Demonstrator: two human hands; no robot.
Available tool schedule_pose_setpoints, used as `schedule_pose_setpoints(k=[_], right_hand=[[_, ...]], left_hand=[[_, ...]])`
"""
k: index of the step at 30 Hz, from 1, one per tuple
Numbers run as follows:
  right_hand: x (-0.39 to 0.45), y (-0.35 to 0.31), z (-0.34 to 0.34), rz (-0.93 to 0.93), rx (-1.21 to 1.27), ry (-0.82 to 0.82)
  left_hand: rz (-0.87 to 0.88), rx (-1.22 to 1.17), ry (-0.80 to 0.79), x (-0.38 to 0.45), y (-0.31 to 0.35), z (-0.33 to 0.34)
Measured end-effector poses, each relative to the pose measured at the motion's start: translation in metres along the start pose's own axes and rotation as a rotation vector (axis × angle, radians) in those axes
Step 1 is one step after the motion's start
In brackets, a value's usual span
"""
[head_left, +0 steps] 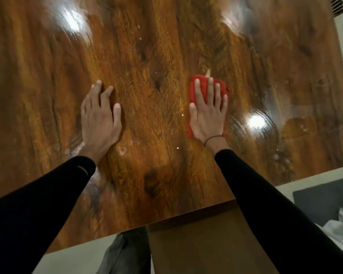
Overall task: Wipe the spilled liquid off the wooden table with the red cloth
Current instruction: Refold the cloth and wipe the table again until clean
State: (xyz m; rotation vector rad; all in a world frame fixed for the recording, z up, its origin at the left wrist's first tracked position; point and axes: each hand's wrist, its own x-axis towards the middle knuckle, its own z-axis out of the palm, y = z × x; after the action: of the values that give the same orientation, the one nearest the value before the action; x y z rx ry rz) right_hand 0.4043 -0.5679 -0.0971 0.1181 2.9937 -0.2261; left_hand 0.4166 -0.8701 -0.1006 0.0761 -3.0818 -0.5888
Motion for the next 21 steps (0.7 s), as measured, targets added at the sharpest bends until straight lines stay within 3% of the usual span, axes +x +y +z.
schedule_pose_setpoints(k=[5, 10, 12, 15, 21], right_hand=[[-0.034, -0.039, 0.013, -0.481, -0.051, -0.055], [-0.117, 0.003, 0.026, -0.713, -0.082, -0.189], [-0.124, 0.026, 0.024, -0.678, -0.109, -0.188], [-0.108, 0.041, 0.016, -0.442, -0.097, -0.135], [0.003, 0.016, -0.003, -0.058, 0.002, -0.024]], left_hand=[[-0.014, 0.017, 0.016, 0.001, 0.0, -0.003], [-0.029, 0.024, 0.016, 0.001, 0.001, -0.003], [-0.028, 0.023, 0.009, 0.002, 0.0, -0.003], [-0.029, 0.013, 0.0, 0.001, 0.001, -0.004], [-0.029, 0.03, -0.005, 0.0, 0.004, -0.006]])
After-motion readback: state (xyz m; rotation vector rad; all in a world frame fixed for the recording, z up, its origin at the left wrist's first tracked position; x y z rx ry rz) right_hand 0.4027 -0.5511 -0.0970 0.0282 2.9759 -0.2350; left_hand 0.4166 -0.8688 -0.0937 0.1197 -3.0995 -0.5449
